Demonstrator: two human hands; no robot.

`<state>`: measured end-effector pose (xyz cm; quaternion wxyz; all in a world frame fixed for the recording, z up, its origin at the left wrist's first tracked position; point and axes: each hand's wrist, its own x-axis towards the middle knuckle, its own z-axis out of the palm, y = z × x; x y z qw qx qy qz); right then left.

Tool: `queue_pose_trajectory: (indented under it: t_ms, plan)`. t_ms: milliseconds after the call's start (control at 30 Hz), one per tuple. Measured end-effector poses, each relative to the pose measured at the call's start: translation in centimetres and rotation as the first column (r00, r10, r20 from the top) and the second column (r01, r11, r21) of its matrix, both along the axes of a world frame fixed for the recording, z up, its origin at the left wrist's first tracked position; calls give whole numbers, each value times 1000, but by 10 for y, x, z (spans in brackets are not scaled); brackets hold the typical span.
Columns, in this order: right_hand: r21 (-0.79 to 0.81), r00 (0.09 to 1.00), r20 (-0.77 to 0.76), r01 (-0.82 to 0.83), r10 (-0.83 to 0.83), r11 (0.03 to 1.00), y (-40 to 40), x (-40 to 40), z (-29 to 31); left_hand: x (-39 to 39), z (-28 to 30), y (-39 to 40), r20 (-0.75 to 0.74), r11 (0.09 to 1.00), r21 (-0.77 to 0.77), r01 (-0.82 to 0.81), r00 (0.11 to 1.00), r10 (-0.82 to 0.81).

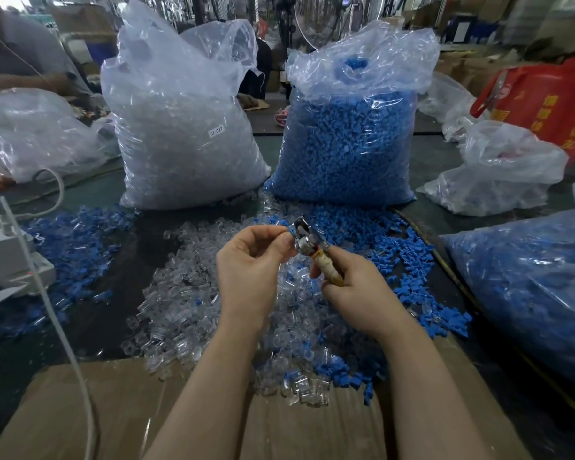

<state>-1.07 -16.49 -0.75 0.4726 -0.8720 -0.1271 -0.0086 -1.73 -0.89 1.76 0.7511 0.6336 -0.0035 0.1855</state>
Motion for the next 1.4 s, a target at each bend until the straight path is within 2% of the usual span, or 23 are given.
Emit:
queue_pose_trajectory:
  t_ms: [300, 467, 567, 700, 833, 933, 1033, 1067, 1200, 1300, 1400]
  plan:
    - [-23, 1000, 2, 29, -29, 999, 4, -1, 0, 0, 0, 0, -27, 1000, -25, -12, 1000, 11]
    - [-30, 999, 23, 40, -39, 999, 7, -1, 1, 4, 2, 12, -77, 998, -48, 36, 996, -40]
    - [-34, 989, 72, 133, -131, 990, 7, -2, 2, 11, 1, 41, -164, 987, -139, -80, 985, 57]
    - [-72, 952, 124, 289, -279, 955, 0, 1, -1, 17, -2, 91, -354, 862, -362, -355, 908, 225]
    - [-189, 894, 166, 444, -417, 876, -7, 6, -6, 13, -9, 131, -469, 719, -454, -527, 827, 310]
    - [-271, 843, 153, 538, -516, 798, -13, 7, -9, 12, -18, 149, -507, 609, -546, -575, 806, 306]
    - [-335, 813, 146, 576, -563, 745, -15, 8, -9, 13, -27, 167, -511, 419, -713, -562, 826, 238]
    - [-358, 809, 140, 579, -571, 733, -15, 8, -9, 13, -32, 173, -503, 379, -743, -551, 834, 227]
    - [-454, 806, 120, 564, -580, 690, -13, 7, -11, 13, -38, 178, -430, 378, -783, -493, 869, 243]
    - [-483, 824, 125, 537, -553, 691, -10, 7, -11, 7, -27, 168, -390, 332, -814, -476, 873, 294]
    - [-506, 843, 126, 509, -524, 697, -6, 7, -12, 9, -19, 165, -454, 371, -755, -541, 839, 300]
